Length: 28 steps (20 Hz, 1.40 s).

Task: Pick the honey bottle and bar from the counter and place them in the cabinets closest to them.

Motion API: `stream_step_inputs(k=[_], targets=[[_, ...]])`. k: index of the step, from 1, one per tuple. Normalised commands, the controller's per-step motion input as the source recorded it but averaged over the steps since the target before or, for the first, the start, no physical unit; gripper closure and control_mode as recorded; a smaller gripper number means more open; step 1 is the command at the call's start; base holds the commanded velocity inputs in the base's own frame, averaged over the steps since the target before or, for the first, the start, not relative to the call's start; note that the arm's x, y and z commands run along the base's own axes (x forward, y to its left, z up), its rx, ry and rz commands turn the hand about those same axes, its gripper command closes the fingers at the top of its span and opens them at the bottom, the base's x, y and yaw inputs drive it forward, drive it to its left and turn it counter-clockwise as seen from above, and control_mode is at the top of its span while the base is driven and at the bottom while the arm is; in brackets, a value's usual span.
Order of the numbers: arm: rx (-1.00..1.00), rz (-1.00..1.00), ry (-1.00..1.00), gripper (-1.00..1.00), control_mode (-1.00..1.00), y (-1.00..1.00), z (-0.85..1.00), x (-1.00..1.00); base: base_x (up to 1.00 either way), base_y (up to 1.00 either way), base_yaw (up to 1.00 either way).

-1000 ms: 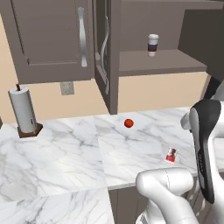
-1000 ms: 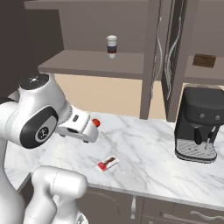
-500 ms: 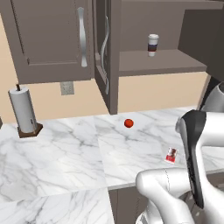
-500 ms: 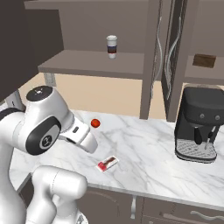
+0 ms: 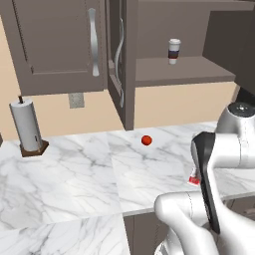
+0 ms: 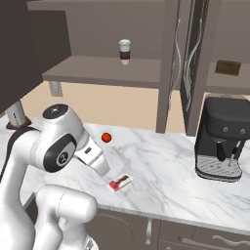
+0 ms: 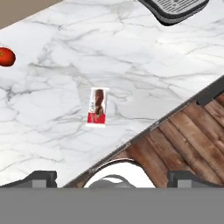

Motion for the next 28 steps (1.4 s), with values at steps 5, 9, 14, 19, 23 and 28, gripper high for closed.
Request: stream_step_inputs(k=[5, 9, 14, 19, 23, 28], targets=[[0.06, -0.14, 0.02, -1.00, -1.00, -0.03, -0.38, 0.35, 0.00, 0.00, 0.00], [0.06, -0.13, 0.02, -1.00, -1.00, -0.05, -0.38, 0.30, 0.00, 0.00, 0.00], [0.05, -0.11, 0.01, -1.00, -1.00, -0.09, -0.36, 0.23, 0.00, 0.00, 0.00], [0.01, -0.08, 0.02, -1.00, -1.00, -0.10, -0.37, 0.26, 0.00, 0.00, 0.00], [0.00, -0.07, 0.03, -1.00, -1.00, -0.11, -0.42, 0.32, 0.00, 0.00, 0.00], [0.02, -0.06, 0.04, -1.00, -1.00, -0.11, -0.42, 0.32, 0.00, 0.00, 0.00]])
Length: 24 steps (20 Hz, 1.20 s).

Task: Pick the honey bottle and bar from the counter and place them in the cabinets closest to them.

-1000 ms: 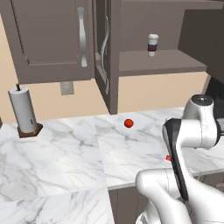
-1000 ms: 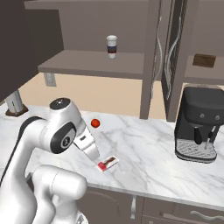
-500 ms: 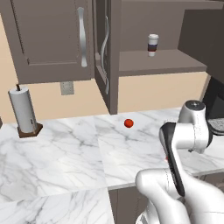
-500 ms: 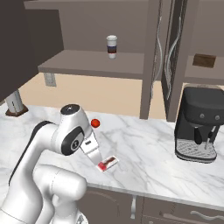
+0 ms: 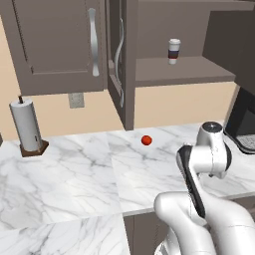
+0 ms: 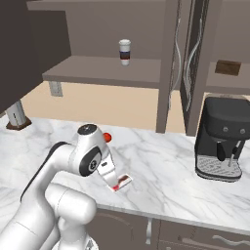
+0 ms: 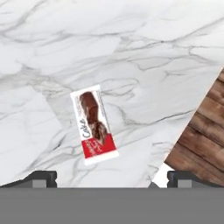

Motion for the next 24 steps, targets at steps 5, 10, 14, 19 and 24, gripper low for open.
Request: stream_step_inputs(k=[5, 10, 14, 19, 24], targets=[[0.00, -0.02, 0.03, -1.00, -1.00, -0.18, -0.42, 0.29, 0.00, 0.00, 0.00], [0.00, 0.02, 0.06, -1.00, -1.00, -0.19, -0.31, 0.26, 0.00, 0.00, 0.00], [0.00, 0.08, 0.07, -1.00, -1.00, -0.04, -0.16, 0.11, 0.00, 0.00, 0.00], [-0.03, 0.12, 0.11, -1.00, -1.00, 0.00, -0.20, 0.04, 0.00, 0.00, 0.00], [-0.01, 0.02, 0.03, -1.00, -1.00, 0.00, -0.04, 0.00, 0.00, 0.00, 0.00]])
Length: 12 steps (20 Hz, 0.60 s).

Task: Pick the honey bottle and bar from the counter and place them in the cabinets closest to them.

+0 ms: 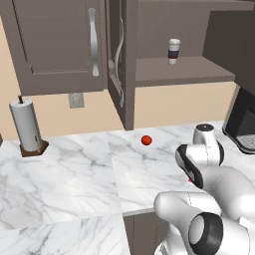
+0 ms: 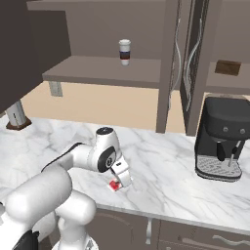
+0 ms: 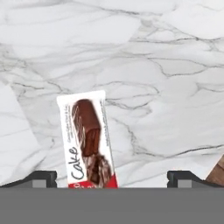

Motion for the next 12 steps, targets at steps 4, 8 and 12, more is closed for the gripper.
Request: stream_step_inputs(k=[4, 8, 12], targets=[[0.00, 0.00, 0.00, -1.00, -1.00, 0.00, -0.04, 0.18, 0.00, 0.00, 0.00], [0.00, 0.00, 0.00, -1.00, -1.00, 0.00, -0.13, 0.37, 0.00, 0.00, 0.00], [0.00, 0.02, 0.00, -1.00, -1.00, -0.03, -0.14, 0.20, 0.00, 0.00, 0.00]])
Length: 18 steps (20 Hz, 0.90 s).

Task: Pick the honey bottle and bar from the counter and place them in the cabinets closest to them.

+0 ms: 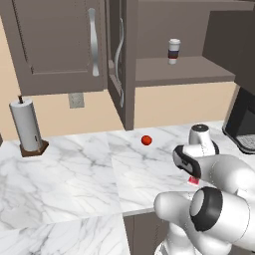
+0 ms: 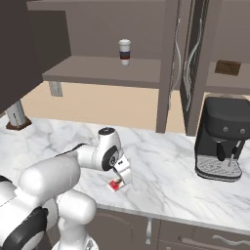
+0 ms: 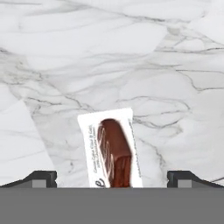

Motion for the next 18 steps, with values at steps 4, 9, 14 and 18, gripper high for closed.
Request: stream_step_inputs(k=[4, 9, 14, 18], targets=[[0.00, 0.02, 0.02, -1.00, -1.00, -0.18, -0.07, 0.00, 0.00, 0.00, 0.00], [0.00, 0.01, 0.02, -1.00, -1.00, -0.10, -0.07, 0.01, 0.00, 0.00, 0.00], [0.00, 0.00, 0.00, -1.00, -1.00, 0.00, -0.05, 0.02, 0.00, 0.00, 0.00], [-0.02, 0.00, 0.00, -1.00, -1.00, 0.00, -0.27, 0.08, 0.00, 0.00, 0.00]])
